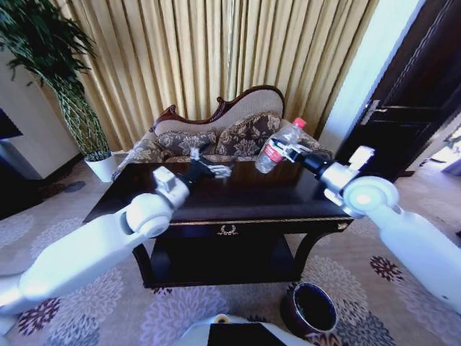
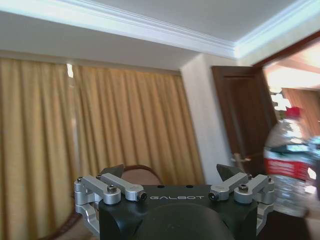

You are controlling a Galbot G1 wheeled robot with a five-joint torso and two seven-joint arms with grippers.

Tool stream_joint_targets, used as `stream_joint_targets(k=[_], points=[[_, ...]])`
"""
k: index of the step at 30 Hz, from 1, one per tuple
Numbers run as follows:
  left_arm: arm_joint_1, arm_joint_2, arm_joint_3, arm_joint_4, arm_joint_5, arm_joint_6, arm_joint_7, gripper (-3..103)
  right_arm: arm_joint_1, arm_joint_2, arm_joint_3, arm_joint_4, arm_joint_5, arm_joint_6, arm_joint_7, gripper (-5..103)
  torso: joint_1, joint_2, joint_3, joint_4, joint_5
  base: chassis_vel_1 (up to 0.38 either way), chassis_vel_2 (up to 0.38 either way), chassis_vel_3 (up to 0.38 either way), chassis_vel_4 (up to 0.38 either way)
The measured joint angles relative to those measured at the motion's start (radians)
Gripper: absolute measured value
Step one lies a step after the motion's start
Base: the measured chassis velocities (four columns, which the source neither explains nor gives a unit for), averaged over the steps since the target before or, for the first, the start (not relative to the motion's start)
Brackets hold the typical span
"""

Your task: Move to the front of the table and place the trash on the table into the trash bin.

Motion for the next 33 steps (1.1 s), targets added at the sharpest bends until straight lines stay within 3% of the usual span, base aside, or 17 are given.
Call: stream_joint_targets(k=[1, 4, 6, 8, 9, 11, 13, 15, 16, 17, 18, 19, 20, 22, 28, 33], points=[[0.033, -0.002, -0.068, 0.012, -0.004, 0.01, -0.014, 100, -0.013, 0.001, 0.014, -0.002, -0.051, 0.005, 0.028, 23, 0.0, 0.0, 0.0, 0.0002, -0.0003, 0.0, 0.0, 0.0, 0.0], [0.062, -0.009, -0.146, 0.028, -0.021, 0.032, -0.036, 100, -0.024, 0.005, 0.02, -0.004, -0.113, 0.006, 0.067, 23, 0.0, 0.0, 0.0, 0.0, -0.0003, 0.0, 0.0, 0.0, 0.0], [0.117, -0.012, -0.262, 0.044, -0.053, 0.088, -0.073, 100, -0.053, 0.015, 0.033, 0.0, -0.21, 0.004, 0.126, 23, 0.0, 0.0, 0.0, -0.0001, -0.0002, 0.0, 0.0, 0.0, 0.0], [0.138, -0.012, -0.293, 0.045, -0.059, 0.102, -0.078, 100, -0.065, 0.018, 0.04, 0.003, -0.227, 0.002, 0.136, 23, 0.0, 0.0, 0.0, -0.0001, 0.0, 0.0, 0.0, 0.0, 0.0], [0.203, -0.01, -0.38, 0.047, -0.068, 0.14, -0.092, 100, -0.103, 0.024, 0.068, 0.018, -0.258, -0.009, 0.161, 23, 0.0, 0.0, 0.0, -0.0001, -0.0001, 0.0, 0.0, 0.0, 0.0], [0.3, -0.01, -0.501, 0.041, -0.072, 0.184, -0.1, 100, -0.169, 0.035, 0.116, 0.041, -0.278, -0.022, 0.192, 23, 0.0, 0.0, 0.0, -0.0001, -0.0004, 0.0, 0.0, 0.0, 0.0], [0.334, -0.013, -0.543, 0.038, -0.072, 0.194, -0.101, 100, -0.19, 0.038, 0.131, 0.048, -0.283, -0.024, 0.196, 23, 0.0, 0.0, 0.0, -0.0001, -0.0002, 0.0, 0.0, 0.0, 0.0], [0.484, -0.039, -0.718, 0.024, -0.07, 0.232, -0.104, 100, -0.255, 0.052, 0.187, 0.063, -0.296, -0.029, 0.205, 23, 0.0, 0.0, 0.0, -0.0002, -0.0003, 0.0, 0.0, 0.0, 0.0], [0.541, -0.055, -0.781, 0.017, -0.072, 0.247, -0.104, 100, -0.268, 0.056, 0.202, 0.064, -0.297, -0.029, 0.206, 23, 0.0, 0.0, 0.0, -0.0002, -0.0005, 0.0, 0.0, 0.0, 0.0], [0.541, -0.055, -0.781, 0.017, -0.072, 0.247, -0.104, 100, -0.268, 0.056, 0.202, 0.064, -0.297, -0.029, 0.206, 23, 0.0, 0.0, 0.0, -0.0002, -0.0005, 0.0, 0.0, 0.0, 0.0], [0.609, -0.074, -0.859, 0.007, -0.073, 0.262, -0.103, 100, -0.28, 0.059, 0.215, 0.064, -0.3, -0.029, 0.206, 23, 0.0, 0.0, 0.0, -0.0002, -0.0006, 0.0, 0.0, 0.0, 0.0], [0.686, -0.096, -0.947, -0.004, -0.073, 0.276, -0.09, 100, -0.296, 0.062, 0.226, 0.065, -0.306, -0.029, 0.206, 23, 0.0, 0.0, 0.0, 0.0001, -0.0004, 0.0, 0.0, 0.0, 0.0], [0.686, -0.096, -0.947, -0.004, -0.073, 0.276, -0.09, 100, -0.296, 0.062, 0.226, 0.065, -0.306, -0.029, 0.206, 23, 0.0, 0.0, 0.0, 0.0001, -0.0004, 0.0, 0.0, 0.0, 0.0], [0.785, -0.123, -1.062, -0.017, -0.073, 0.287, -0.059, 100, -0.323, 0.072, 0.241, 0.074, -0.315, -0.029, 0.207, 23, 0.0, 0.0, 0.0, 0.0005, -0.0003, 0.0, 0.0, 0.0, 0.0], [0.899, -0.161, -1.186, -0.03, -0.071, 0.284, -0.022, 100, -0.394, 0.102, 0.281, 0.106, -0.356, -0.029, 0.209, 23, 0.0, 0.0, 0.0, 0.0, -0.0001, 0.0, 0.0, 0.0, 0.0], [0.905, -0.182, -1.192, -0.029, -0.064, 0.282, -0.014, 100, -0.5, 0.133, 0.362, 0.148, -0.399, -0.027, 0.214, 23, 0.0, 0.0, 0.0, -0.0003, -0.0001, 0.0, 0.0, 0.0, 0.0]])
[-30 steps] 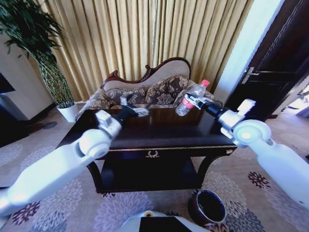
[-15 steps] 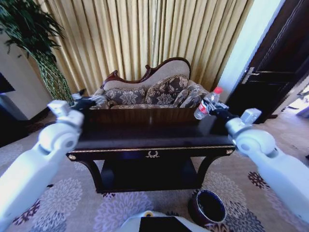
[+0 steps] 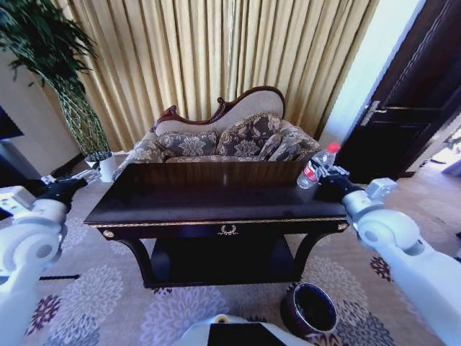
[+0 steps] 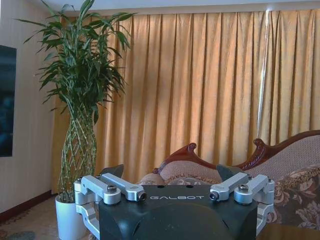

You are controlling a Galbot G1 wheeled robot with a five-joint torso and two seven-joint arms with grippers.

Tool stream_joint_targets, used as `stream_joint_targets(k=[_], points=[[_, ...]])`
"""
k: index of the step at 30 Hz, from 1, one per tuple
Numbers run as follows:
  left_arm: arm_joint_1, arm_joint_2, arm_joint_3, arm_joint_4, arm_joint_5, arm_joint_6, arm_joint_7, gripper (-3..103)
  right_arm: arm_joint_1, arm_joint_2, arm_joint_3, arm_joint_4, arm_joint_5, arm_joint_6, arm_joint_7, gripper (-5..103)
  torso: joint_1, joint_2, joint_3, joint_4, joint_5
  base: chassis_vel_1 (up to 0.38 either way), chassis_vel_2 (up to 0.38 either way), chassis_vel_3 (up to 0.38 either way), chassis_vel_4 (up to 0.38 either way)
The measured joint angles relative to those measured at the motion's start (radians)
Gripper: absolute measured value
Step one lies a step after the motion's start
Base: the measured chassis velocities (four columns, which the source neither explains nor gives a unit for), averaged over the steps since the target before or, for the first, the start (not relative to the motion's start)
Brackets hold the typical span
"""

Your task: Move to the front of the table and place the trash on the table into the trash bin.

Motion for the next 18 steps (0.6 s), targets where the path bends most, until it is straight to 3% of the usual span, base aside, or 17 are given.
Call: stream_joint_targets(k=[8, 18], points=[[-0.009, 0.007, 0.014, -0.007, 0.014, -0.005, 0.016, 100, -0.118, 0.027, 0.099, 0.053, -0.017, 0.0, -0.002, 23, 0.0, 0.0, 0.0, 0.0001, 0.0, 0.0, 0.0, 0.0, 0.0], [0.004, 0.008, 0.015, -0.027, 0.015, -0.006, 0.018, 100, -0.129, 0.035, 0.103, 0.091, -0.014, 0.0, -0.002, 23, 0.0, 0.0, 0.0, 0.0005, 0.0, 0.0, 0.0, 0.0, 0.0]])
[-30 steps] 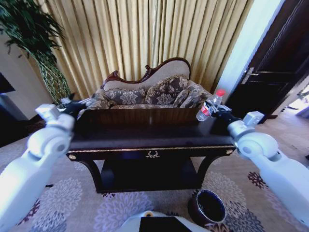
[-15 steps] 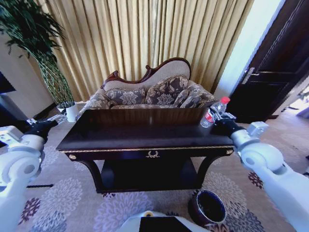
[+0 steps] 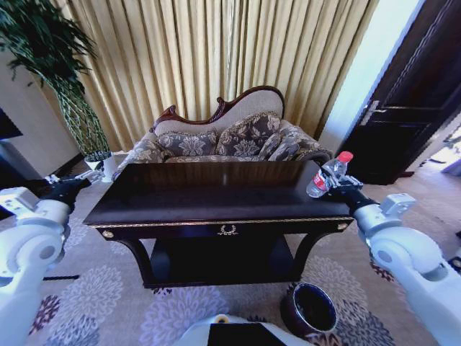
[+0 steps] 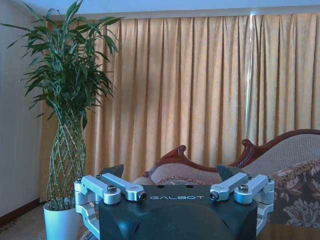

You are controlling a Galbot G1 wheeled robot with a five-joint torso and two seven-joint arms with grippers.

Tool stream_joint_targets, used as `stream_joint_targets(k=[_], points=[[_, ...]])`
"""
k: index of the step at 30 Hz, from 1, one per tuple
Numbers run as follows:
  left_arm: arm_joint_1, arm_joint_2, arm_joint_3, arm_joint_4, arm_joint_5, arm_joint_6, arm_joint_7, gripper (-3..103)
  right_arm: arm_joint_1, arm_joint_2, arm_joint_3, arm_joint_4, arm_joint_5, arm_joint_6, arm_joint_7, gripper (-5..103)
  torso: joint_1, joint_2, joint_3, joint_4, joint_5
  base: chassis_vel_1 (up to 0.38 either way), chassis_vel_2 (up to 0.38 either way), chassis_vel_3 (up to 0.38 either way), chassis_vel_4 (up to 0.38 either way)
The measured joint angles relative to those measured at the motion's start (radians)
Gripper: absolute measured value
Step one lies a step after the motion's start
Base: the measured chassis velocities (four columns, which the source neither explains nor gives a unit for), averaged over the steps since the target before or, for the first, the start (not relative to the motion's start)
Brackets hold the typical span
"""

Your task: Move to the front of the table and place the trash on the table into the trash bin.

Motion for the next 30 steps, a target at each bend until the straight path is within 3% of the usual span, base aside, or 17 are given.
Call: stream_joint_targets(k=[19, 30], points=[[0.005, -0.006, 0.008, 0.003, 0.007, -0.004, 0.013, 100, -0.002, 0.002, 0.001, -0.002, 0.007, 0.0, 0.0, 23, 0.0, 0.0, 0.0, -0.0001, -0.0001, 0.052, -0.048, -0.056, 0.049], [0.014, -0.009, 0.006, 0.007, 0.007, -0.044, 0.083, 100, 0.013, 0.002, 0.0, -0.097, -0.027, 0.011, -0.003, 22, 0.0, 0.0, 0.0, -0.0003, 0.0002, 0.121, -0.125, -0.129, 0.123]])
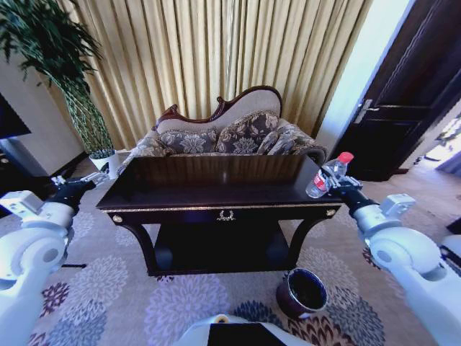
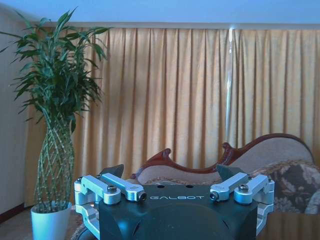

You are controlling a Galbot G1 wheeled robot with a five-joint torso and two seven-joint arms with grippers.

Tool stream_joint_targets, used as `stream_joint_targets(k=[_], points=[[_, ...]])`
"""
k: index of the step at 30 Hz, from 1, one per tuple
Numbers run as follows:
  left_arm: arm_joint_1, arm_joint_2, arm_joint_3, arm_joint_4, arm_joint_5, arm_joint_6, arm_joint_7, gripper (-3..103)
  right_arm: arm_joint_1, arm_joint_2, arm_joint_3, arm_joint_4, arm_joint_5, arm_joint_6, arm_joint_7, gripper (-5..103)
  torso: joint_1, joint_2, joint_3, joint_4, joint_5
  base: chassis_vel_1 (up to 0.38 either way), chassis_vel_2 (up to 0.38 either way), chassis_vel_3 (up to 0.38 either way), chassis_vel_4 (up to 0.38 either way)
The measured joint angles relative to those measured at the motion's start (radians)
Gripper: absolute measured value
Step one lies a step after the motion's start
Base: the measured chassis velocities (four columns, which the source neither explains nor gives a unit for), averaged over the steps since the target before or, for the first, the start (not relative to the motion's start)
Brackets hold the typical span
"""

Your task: Move to the front of the table and place the trash on the table into the trash bin.

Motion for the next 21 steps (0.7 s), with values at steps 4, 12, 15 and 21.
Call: stream_joint_targets(k=[4, 12, 15, 21], points=[[0.001, -0.003, 0.0, -0.002, -0.001, -0.003, 0.013, 100, -0.007, -0.002, 0.007, -0.022, -0.018, 0.01, -0.008, 22, 0.0, 0.0, 0.0, 0.0002, -0.0002, 0.115, -0.115, -0.113, 0.12], [0.007, -0.01, 0.002, -0.001, 0.0, -0.003, 0.018, 100, -0.02, 0.007, 0.009, -0.019, -0.017, 0.011, -0.02, 22, 0.0, 0.0, 0.0, 0.0001, -0.0003, 0.11, -0.114, -0.115, 0.11], [0.007, -0.011, 0.002, 0.0, 0.0, -0.004, 0.019, 100, -0.021, 0.012, 0.006, -0.017, -0.017, 0.012, -0.023, 22, 0.0, 0.0, 0.0, 0.0, -0.0003, 0.121, -0.113, -0.117, 0.131], [0.003, -0.011, 0.007, 0.002, 0.001, -0.004, 0.021, 100, -0.019, 0.017, -0.003, -0.016, -0.019, 0.013, -0.025, 22, 0.0, 0.0, 0.0, 0.0002, -0.0003, 0.152, -0.143, -0.142, 0.144]])
